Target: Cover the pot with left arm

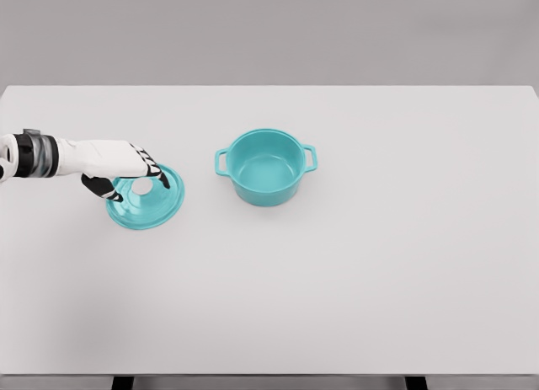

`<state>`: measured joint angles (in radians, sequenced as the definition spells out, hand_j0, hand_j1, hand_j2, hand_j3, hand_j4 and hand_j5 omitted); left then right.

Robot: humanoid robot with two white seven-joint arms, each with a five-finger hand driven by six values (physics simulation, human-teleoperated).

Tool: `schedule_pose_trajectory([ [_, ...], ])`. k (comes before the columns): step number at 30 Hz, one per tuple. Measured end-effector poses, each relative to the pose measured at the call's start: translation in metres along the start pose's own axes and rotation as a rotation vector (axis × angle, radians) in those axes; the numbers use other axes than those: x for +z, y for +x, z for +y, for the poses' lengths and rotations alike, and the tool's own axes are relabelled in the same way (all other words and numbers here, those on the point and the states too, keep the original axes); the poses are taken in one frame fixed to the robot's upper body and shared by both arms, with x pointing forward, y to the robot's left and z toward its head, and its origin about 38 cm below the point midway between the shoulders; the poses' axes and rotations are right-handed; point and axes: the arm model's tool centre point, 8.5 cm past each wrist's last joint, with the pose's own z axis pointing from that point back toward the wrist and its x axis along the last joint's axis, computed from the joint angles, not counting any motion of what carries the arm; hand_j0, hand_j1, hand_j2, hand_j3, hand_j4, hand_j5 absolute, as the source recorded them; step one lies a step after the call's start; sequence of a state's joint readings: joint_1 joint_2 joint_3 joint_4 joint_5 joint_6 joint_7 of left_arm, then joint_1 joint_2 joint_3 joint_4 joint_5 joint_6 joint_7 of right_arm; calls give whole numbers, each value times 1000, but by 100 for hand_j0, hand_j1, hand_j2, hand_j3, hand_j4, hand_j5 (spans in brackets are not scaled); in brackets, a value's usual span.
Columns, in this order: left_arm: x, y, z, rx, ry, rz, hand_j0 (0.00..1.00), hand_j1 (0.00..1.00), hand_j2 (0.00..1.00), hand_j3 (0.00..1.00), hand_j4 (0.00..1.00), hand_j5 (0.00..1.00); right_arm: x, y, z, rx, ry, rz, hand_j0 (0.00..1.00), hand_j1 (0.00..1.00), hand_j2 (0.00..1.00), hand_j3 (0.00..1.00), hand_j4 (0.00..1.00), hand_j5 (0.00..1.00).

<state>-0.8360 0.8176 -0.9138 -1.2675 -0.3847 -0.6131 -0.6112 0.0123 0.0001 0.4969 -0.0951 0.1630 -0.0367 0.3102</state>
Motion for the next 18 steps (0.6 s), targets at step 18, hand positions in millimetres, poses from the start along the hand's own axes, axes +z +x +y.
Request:
schedule_pose_trajectory([
  [18, -5, 0, -1, 5, -2, -3, 74, 74, 74, 74, 74, 74, 0, 0, 0, 0, 0, 0, 100, 100, 100, 100, 100, 100],
])
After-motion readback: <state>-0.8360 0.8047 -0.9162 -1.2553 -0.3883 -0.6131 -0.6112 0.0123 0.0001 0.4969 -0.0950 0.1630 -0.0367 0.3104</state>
